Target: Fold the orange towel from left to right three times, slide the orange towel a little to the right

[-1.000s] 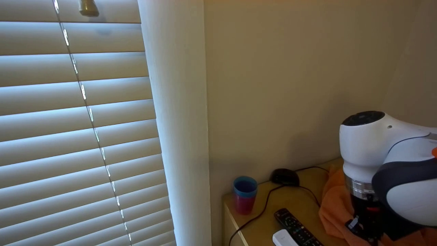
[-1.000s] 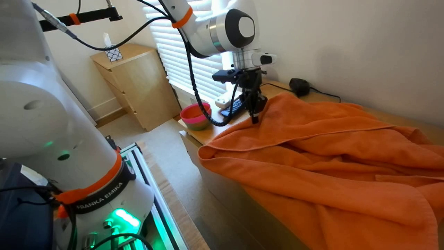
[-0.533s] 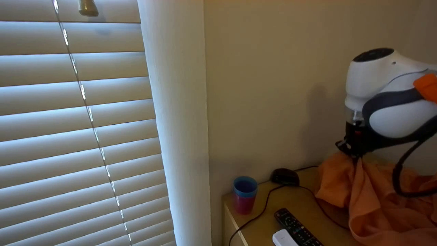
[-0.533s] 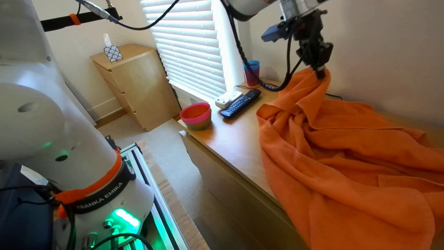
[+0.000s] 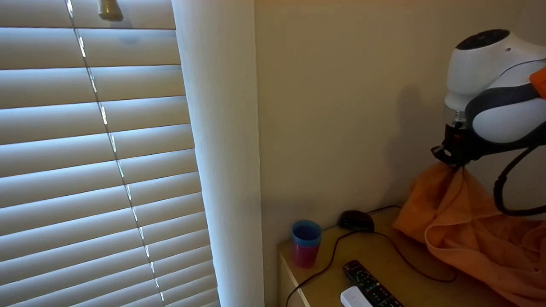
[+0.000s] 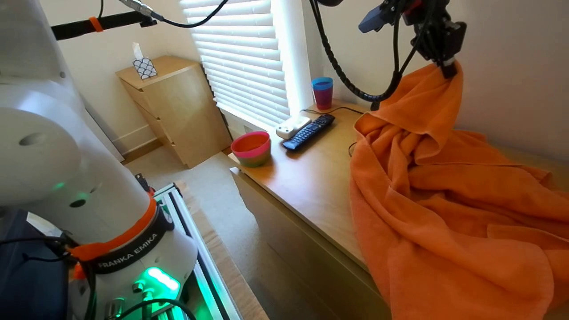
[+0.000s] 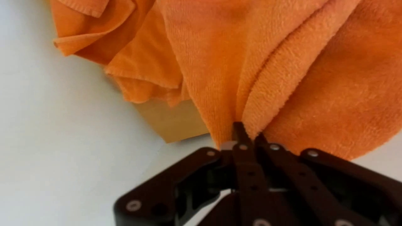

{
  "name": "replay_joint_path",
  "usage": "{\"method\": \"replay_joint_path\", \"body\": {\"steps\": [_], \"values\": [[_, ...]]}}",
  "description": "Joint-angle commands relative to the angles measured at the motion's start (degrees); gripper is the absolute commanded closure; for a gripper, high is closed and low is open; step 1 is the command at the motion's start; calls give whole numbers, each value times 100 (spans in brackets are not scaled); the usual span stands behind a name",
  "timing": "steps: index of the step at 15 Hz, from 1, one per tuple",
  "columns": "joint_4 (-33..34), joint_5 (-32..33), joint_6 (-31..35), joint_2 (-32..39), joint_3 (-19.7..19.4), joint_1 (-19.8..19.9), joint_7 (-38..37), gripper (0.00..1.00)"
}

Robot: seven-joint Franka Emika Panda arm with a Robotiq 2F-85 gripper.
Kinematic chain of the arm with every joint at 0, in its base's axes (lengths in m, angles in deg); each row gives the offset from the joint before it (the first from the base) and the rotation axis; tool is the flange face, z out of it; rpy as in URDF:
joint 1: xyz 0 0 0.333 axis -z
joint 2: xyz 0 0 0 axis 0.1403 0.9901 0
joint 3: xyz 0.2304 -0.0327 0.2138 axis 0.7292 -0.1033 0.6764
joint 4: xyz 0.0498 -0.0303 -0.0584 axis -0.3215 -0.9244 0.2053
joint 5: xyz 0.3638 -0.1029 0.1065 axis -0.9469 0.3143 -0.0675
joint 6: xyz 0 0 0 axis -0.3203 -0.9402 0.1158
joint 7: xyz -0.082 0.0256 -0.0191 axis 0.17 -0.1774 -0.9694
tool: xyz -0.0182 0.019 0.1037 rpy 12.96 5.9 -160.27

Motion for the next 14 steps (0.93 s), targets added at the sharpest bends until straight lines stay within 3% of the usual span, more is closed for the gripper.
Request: {"method": "replay_joint_path", "body": {"steps": [1, 6, 7, 10, 14], "values": [[204, 521, -110, -429, -260, 254, -633, 99], [409, 887, -419, -1193, -285, 699, -1517, 99], [463, 732, -211, -870, -172, 792, -1083, 96], [488, 720, -342, -1149, -141, 895, -1240, 99], [508, 2404, -399, -1239, -287, 1183, -2503, 99]]}}
